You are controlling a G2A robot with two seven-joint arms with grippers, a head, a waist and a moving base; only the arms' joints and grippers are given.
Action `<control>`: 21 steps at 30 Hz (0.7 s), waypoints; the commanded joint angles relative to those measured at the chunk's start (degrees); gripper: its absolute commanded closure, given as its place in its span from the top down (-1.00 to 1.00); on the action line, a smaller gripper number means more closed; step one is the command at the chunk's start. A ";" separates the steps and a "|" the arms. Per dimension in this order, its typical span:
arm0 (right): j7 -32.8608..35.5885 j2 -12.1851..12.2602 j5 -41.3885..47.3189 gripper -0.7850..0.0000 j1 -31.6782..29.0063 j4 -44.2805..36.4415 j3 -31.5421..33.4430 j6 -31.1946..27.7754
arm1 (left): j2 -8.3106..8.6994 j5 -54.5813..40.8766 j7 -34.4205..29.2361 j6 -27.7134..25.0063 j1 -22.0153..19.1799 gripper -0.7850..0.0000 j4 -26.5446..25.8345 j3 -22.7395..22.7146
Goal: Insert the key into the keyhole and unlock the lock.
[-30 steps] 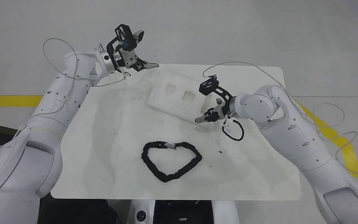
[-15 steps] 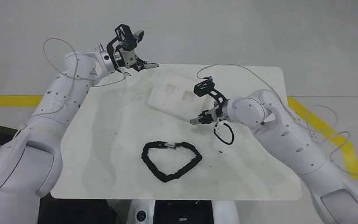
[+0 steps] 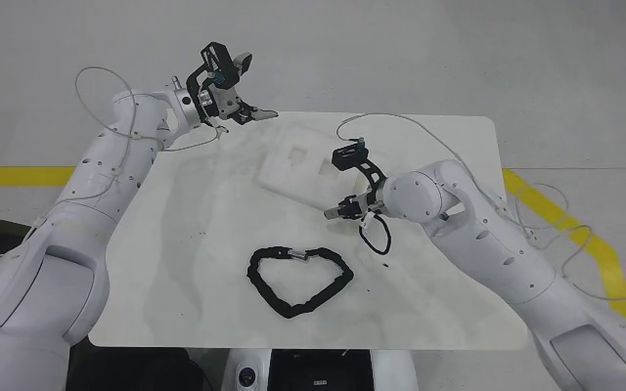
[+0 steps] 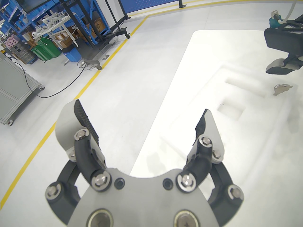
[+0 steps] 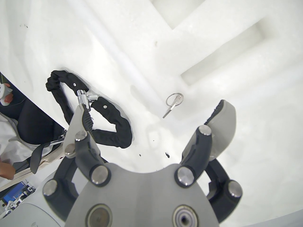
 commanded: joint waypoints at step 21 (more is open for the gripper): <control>-0.44 -0.19 -3.53 -0.13 -2.61 -0.07 3.16 5.58 | 0.00 0.00 0.00 0.00 0.00 1.00 0.00 0.00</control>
